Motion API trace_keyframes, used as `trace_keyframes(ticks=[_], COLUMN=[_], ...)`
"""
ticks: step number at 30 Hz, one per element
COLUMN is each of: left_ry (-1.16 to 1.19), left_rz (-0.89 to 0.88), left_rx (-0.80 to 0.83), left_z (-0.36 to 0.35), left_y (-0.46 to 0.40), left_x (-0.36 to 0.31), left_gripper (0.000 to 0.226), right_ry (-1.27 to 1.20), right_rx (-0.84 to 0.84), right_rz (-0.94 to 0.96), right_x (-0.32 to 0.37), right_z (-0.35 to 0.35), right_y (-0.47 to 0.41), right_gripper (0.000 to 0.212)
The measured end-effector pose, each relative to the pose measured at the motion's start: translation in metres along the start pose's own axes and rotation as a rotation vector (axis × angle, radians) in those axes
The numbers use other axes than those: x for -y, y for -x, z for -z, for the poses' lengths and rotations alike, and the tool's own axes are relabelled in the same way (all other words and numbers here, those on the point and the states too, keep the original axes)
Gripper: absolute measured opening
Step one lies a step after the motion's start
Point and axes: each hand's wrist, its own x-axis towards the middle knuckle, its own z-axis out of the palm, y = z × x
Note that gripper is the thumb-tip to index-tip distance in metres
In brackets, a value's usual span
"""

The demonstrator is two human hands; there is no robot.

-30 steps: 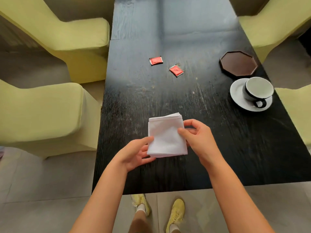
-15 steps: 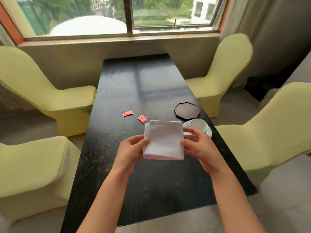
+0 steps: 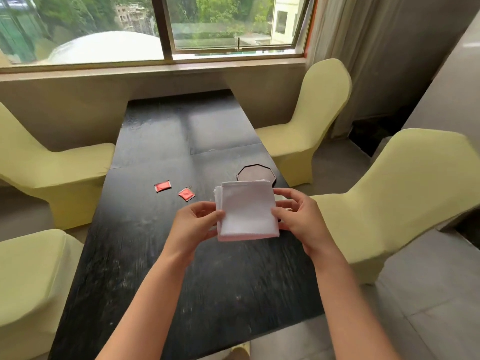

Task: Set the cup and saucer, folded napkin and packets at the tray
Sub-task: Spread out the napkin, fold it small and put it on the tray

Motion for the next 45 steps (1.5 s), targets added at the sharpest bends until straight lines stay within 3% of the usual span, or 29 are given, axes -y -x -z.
trace_keyframes(ticks=[8,17,30,34,38,45], left_ry=[0.002,-0.057,-0.181,-0.2,-0.249,-0.424], left_rz=[0.075,0.132,0.188,0.172,0.12,0.037], left_rx=[0.034,-0.068,-0.095,-0.131,-0.095,-0.053], left_z=[-0.044,-0.073,-0.1,-0.109,-0.115,-0.115], left_y=[-0.079,-0.151,-0.29,-0.342,-0.385,-0.432], left_x=[0.02,0.032,0.072,0.093,0.114,0.154], left_gripper=[0.03,0.035,0.037,0.066,0.082,0.075], right_ry=[0.094,0.151,0.238,0.278,0.323,0.411], right_rx=[0.03,0.16,0.189,0.191,0.182,0.17], right_rz=[-0.097,-0.141,-0.168,-0.147,-0.123,-0.081], right_x=[-0.023,-0.046,-0.114,-0.144,-0.174,-0.224], right_z=[0.036,0.053,0.056,0.054,0.051,0.036], right_y=[-0.081,-0.163,-0.319,-0.375,-0.421,-0.469], right_gripper=[0.043,0.063,0.061,0.06,0.059,0.059])
